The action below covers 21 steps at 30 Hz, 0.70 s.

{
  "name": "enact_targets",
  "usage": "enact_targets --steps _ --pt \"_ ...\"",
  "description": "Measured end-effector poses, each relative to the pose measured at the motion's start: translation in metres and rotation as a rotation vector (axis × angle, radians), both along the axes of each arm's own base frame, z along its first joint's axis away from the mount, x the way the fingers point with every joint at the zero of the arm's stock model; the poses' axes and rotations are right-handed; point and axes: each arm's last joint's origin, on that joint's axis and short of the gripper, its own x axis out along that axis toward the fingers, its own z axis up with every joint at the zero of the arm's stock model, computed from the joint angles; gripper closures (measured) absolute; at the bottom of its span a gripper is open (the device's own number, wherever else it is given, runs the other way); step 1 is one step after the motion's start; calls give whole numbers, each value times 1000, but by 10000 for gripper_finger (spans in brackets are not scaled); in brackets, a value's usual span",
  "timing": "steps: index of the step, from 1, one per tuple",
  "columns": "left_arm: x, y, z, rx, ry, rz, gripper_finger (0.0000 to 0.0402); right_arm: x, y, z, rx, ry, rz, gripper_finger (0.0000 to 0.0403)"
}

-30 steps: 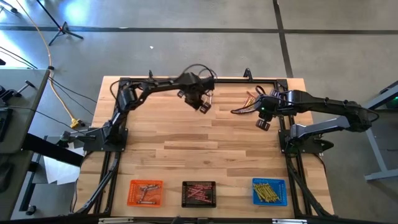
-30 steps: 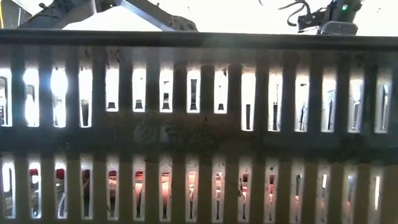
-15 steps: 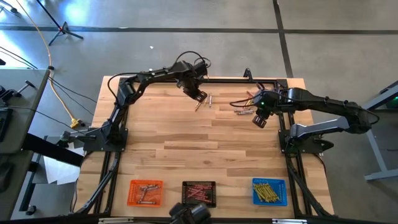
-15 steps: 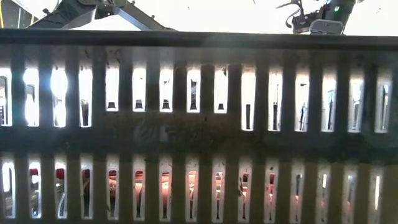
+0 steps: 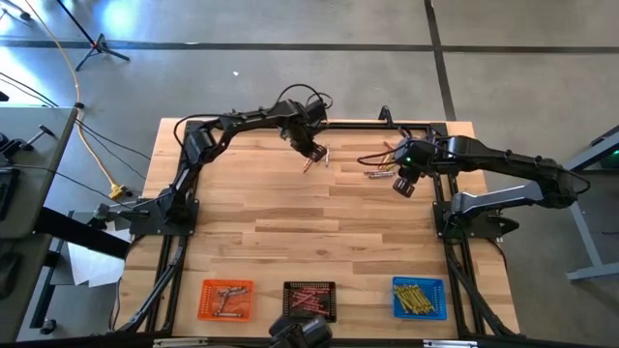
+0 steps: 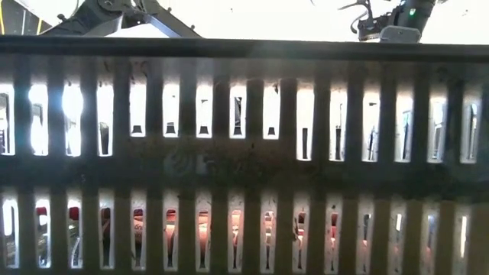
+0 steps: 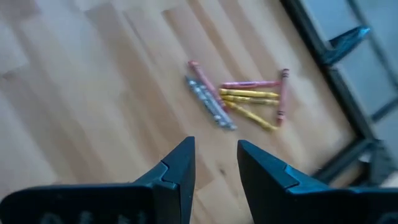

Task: Sort crayons
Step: Put the gray crayon into the orange bin

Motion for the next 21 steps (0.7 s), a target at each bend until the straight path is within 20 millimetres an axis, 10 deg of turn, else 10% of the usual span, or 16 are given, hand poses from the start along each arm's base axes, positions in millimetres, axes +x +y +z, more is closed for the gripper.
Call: enact_targets --steps 11,21 --pt "2 -5 1 -25 -10 -30 339 -14 -6 7 -322 49 -253 298" --pt "1 -19 0 -52 60 -85 339 -11 -2 4 -142 6 -186 298"
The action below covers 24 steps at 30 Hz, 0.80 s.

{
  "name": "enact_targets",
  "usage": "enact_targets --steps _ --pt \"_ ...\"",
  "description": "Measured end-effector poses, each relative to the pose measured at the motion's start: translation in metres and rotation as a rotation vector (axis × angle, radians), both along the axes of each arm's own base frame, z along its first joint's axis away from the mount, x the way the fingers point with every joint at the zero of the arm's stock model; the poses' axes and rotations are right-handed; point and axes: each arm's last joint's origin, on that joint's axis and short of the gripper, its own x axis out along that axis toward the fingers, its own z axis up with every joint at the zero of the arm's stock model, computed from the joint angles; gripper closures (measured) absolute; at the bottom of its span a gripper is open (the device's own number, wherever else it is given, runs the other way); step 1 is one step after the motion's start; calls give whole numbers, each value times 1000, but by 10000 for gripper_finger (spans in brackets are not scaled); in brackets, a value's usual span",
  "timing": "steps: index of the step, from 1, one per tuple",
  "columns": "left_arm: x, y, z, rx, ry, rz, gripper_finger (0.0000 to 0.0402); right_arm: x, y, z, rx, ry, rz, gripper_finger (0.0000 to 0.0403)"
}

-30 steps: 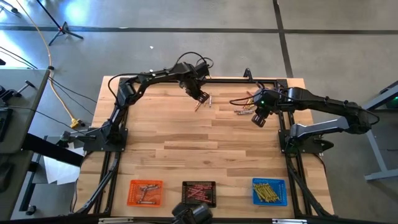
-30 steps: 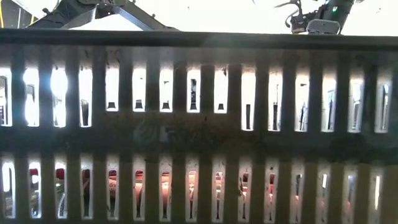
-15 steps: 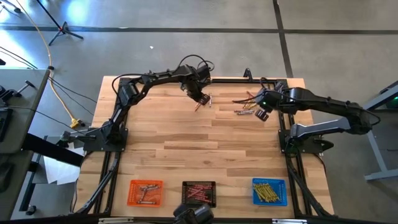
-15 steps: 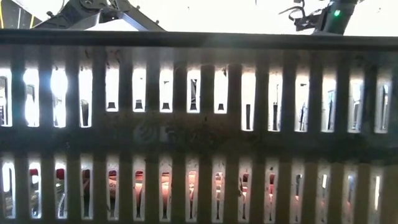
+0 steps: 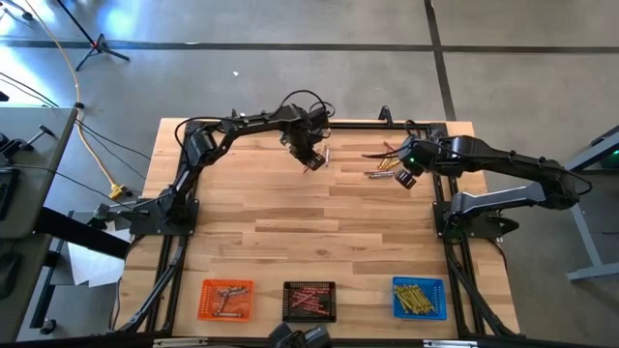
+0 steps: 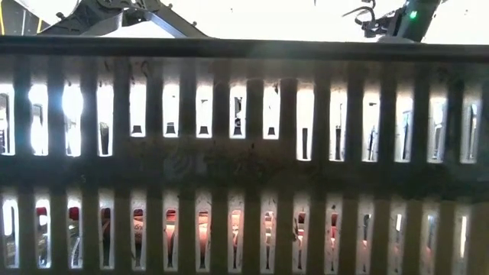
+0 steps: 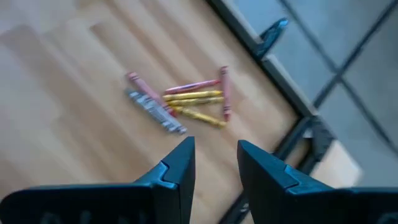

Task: Sort crayons
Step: Put the gray crayon into the orange bin

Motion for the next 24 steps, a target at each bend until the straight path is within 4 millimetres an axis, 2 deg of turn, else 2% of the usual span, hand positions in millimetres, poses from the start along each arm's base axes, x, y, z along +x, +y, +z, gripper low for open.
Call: enact_targets --steps 9,13,19,24 --pt "2 -2 0 20 -12 -55 339 2 5 -2 167 -47 67 298" --pt "3 -2 0 37 -7 -55 339 2 5 -2 183 -52 74 298" --pt "-1 4 0 191 87 -21 339 2 5 -2 190 -53 77 298" --pt "-4 11 0 215 100 -1 339 2 5 -2 190 -53 77 298"
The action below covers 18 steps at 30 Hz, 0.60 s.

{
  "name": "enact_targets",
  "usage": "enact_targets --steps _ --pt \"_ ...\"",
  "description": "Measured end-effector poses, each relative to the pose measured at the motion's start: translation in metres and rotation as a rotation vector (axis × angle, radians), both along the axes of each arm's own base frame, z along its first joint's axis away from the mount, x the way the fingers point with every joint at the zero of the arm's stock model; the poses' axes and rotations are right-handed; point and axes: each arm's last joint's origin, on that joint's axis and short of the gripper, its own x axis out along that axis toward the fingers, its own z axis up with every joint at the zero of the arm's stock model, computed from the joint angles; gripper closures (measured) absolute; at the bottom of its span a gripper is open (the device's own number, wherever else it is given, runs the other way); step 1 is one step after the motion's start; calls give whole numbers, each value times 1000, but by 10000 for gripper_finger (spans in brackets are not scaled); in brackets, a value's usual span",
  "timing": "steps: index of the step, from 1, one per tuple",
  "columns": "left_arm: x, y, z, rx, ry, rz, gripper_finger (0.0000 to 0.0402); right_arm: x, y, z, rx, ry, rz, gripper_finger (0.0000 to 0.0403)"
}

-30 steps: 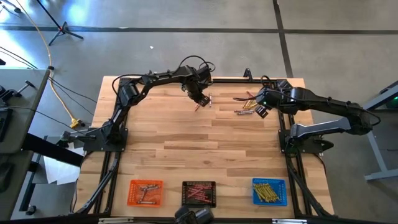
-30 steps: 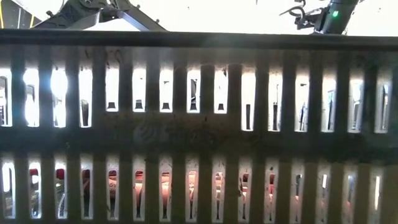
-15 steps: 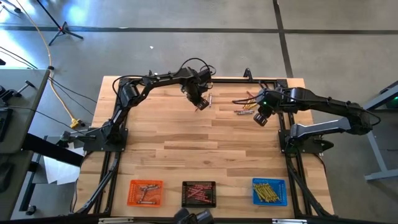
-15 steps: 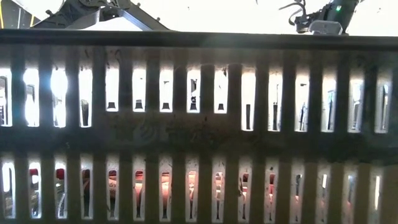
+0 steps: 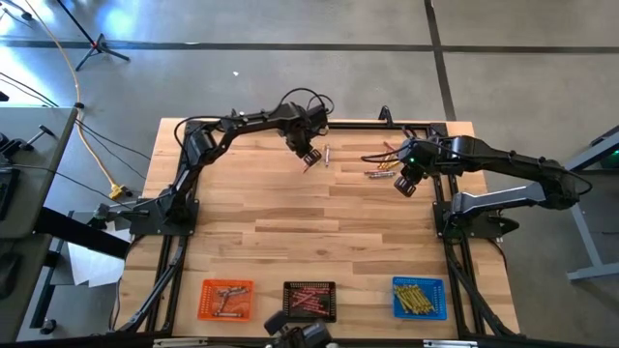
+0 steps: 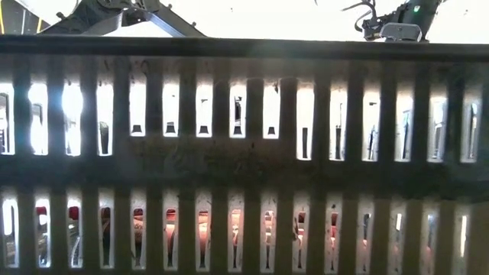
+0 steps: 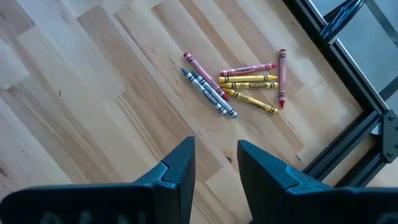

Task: Sort crayons
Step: Put the gray crayon into the orange bin

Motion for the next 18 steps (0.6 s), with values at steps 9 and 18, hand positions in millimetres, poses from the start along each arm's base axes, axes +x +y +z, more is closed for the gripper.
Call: enact_targets --steps 9,18 --pt "-3 16 1 -97 -136 -17 339 0 0 0 0 0 0 298" --pt "-2 22 -16 -178 -183 -158 339 0 0 0 0 0 0 298"
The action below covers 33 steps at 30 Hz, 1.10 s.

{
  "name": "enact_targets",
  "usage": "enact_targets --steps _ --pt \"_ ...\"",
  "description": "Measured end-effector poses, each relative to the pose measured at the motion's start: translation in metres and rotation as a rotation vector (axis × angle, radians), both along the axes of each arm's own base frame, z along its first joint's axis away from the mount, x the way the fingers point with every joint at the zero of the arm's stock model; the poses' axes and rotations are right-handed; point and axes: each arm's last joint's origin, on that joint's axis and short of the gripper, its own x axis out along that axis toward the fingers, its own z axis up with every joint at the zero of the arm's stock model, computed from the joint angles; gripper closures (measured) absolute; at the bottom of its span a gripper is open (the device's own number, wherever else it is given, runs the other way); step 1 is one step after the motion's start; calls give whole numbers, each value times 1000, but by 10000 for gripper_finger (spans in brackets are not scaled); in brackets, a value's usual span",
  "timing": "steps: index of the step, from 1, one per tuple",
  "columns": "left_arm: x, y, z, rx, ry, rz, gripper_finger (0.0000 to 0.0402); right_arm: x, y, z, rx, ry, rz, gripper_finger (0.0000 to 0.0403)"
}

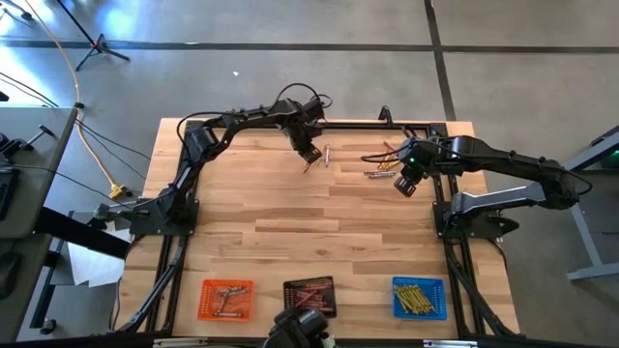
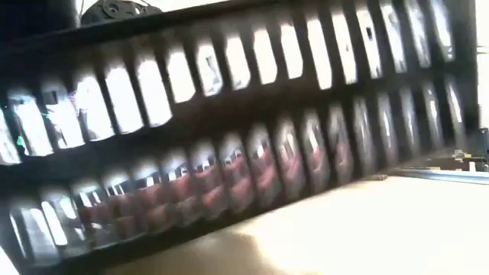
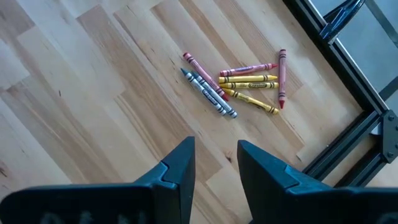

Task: Sort crayons
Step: Put the gray crayon into the orange bin

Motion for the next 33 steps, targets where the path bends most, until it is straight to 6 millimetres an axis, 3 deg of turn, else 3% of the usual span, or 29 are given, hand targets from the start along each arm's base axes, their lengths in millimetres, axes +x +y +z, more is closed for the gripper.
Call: enact_targets --steps 15,24,33 --pt "1 -1 5 -42 -38 8 328 0 0 0 0 0 0 298" --pt "-7 -1 30 9 -46 49 286 0 0 0 -1 0 0 298" --pt "-20 1 51 124 44 131 280 0 0 0 -1 0 0 298"
